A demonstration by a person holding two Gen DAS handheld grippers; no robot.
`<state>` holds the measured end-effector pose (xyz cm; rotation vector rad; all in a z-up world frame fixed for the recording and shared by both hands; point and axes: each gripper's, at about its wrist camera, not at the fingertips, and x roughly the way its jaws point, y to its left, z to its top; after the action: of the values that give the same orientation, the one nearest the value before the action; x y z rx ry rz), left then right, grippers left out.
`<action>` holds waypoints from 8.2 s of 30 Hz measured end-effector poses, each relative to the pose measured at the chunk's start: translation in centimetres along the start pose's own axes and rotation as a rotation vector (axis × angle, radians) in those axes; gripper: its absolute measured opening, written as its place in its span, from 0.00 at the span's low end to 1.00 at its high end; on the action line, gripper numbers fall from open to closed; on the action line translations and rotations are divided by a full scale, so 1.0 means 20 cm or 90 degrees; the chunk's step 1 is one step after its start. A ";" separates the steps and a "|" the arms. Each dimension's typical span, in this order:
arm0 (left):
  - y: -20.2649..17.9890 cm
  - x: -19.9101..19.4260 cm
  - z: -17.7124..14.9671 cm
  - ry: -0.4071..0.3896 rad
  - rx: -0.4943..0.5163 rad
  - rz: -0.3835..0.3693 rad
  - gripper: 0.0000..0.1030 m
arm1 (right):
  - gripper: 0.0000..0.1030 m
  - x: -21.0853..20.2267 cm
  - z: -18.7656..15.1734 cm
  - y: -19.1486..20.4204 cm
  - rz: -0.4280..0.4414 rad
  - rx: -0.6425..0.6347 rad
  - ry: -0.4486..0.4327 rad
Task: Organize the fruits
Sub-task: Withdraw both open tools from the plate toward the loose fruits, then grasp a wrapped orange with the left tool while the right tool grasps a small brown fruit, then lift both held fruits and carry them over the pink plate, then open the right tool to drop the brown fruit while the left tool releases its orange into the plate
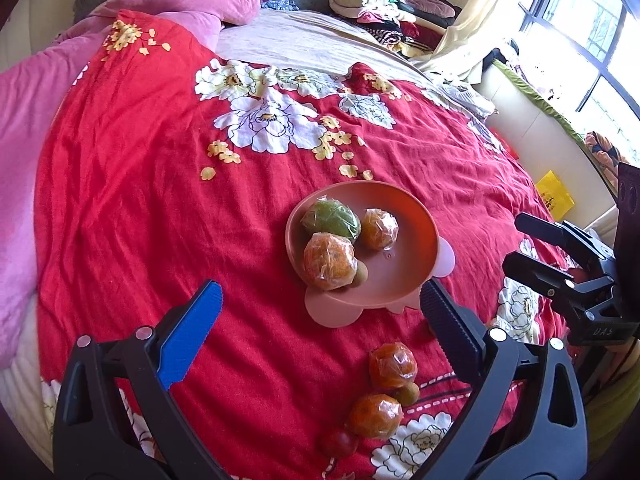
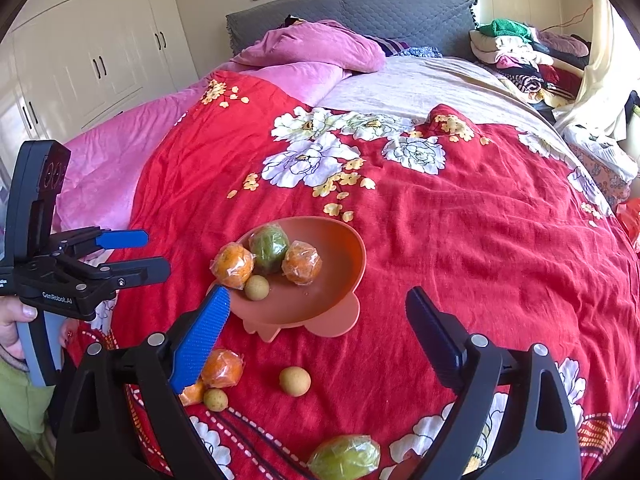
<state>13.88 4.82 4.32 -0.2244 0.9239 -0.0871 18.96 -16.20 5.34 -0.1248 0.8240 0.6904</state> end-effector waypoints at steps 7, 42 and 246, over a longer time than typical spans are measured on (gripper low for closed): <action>0.00 -0.04 -0.04 0.000 0.004 0.002 0.90 | 0.88 -0.05 -0.02 0.03 0.001 -0.004 -0.003; -0.11 -0.17 -0.24 0.008 0.055 0.012 0.91 | 0.90 -0.16 -0.18 0.11 0.002 -0.031 0.021; -0.28 0.48 0.05 0.108 0.107 -0.113 0.35 | 0.24 0.67 0.22 -0.15 0.042 -0.042 0.165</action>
<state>20.49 -2.12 -1.25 -0.1448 1.0582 -0.3510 29.85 -10.01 -1.68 -0.2520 1.0570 0.7737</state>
